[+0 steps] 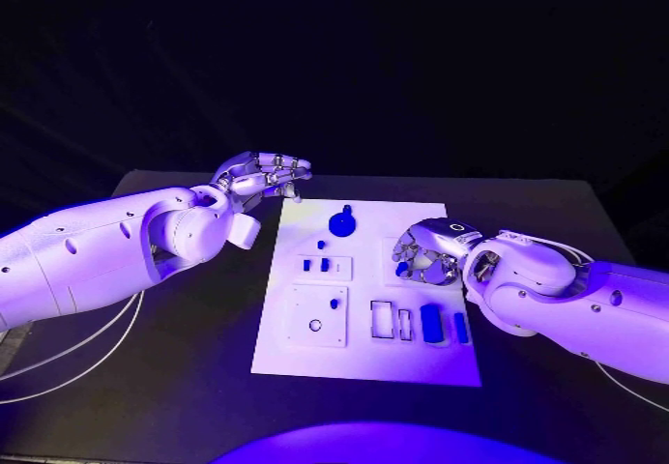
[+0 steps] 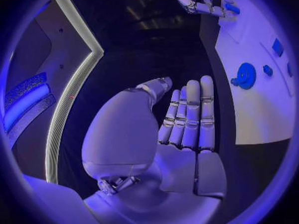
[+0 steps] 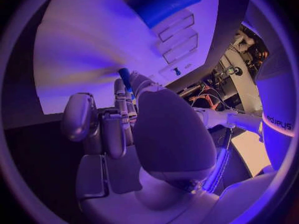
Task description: Assemble the parts on the task board
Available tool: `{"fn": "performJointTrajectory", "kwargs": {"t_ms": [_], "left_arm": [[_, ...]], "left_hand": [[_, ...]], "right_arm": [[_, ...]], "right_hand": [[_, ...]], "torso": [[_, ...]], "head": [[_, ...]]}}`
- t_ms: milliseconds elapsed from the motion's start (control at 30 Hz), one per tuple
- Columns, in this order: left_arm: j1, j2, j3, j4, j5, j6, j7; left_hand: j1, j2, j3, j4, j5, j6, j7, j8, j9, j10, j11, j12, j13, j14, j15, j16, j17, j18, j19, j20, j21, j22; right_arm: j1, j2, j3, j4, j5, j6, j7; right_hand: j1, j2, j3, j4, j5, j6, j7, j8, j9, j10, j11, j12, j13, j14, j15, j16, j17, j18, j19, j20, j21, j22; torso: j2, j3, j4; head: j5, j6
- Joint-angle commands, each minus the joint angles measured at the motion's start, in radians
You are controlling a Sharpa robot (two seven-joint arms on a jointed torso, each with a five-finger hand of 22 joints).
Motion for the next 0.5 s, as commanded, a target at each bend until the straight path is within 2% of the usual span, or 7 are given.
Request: {"fn": "performJointTrajectory", "kwargs": {"t_ms": [33,133,233,500], "left_arm": [[0.001,0.0,0.001,0.001,0.007,0.015,0.003],[0.001,0.0,0.001,0.001,0.007,0.015,0.002],[0.001,0.0,0.001,0.001,0.007,0.015,0.002],[0.001,-0.001,0.001,0.001,0.007,0.014,0.0]], "left_hand": [[-0.001,0.0,-0.005,0.0,-0.001,-0.005,-0.001,0.0,0.0,-0.005,-0.001,0.004,-0.001,-0.008,0.001,-0.004,-0.002,0.014,0.002,0.007,-0.003,-0.001],[-0.002,0.002,-0.005,0.002,-0.001,-0.005,-0.001,0.0,0.0,-0.005,-0.001,0.005,-0.001,-0.008,0.001,-0.004,-0.002,0.014,0.002,0.008,-0.004,-0.002],[-0.002,0.002,-0.005,0.002,-0.001,-0.005,-0.001,0.0,0.0,-0.005,-0.001,0.005,-0.001,-0.008,0.001,-0.004,-0.002,0.014,0.002,0.008,-0.004,-0.002],[-0.002,0.002,-0.005,0.002,-0.001,-0.005,-0.001,0.0,0.0,-0.005,-0.001,0.005,-0.001,-0.008,0.001,-0.004,-0.002,0.014,0.002,0.008,-0.004,-0.002]], "right_arm": [[-0.001,0.002,0.0,-0.002,-0.005,0.014,0.011],[-0.001,0.003,0.0,-0.004,-0.005,0.015,0.01],[-0.001,0.004,-0.001,-0.006,-0.005,0.014,0.009],[-0.003,0.007,-0.001,-0.008,-0.007,0.009,0.012]], "right_hand": [[-0.004,-0.001,0.02,0.0,-0.001,0.016,-0.001,0.006,0.002,0.012,0.0,-0.009,-0.002,0.057,-0.005,0.004,0.031,-0.02,0.01,0.0,0.006,0.097],[-0.003,0.001,0.045,-0.003,-0.004,0.032,0.0,0.011,0.004,0.024,0.0,-0.016,-0.003,0.058,-0.005,0.005,0.032,-0.02,0.011,0.0,0.009,0.099],[0.0,0.0,0.094,-0.007,-0.063,0.039,0.0,0.009,0.004,0.035,0.0,-0.032,-0.005,0.058,-0.006,0.006,0.034,-0.021,0.013,-0.001,0.012,0.103],[0.001,0.003,0.163,-0.029,-0.073,0.061,-0.001,0.016,0.01,0.055,-0.003,-0.046,-0.003,0.059,-0.007,0.008,0.038,-0.022,0.015,-0.002,0.018,0.11]], "torso": [[0.0,-0.0004,0.0],[0.0,-0.0001,0.0002],[0.0,0.0001,0.0004],[0.001,0.0002,0.0001]], "head": [[-0.001,-0.001],[-0.001,-0.002],[-0.002,-0.002],[-0.002,-0.004]]}}
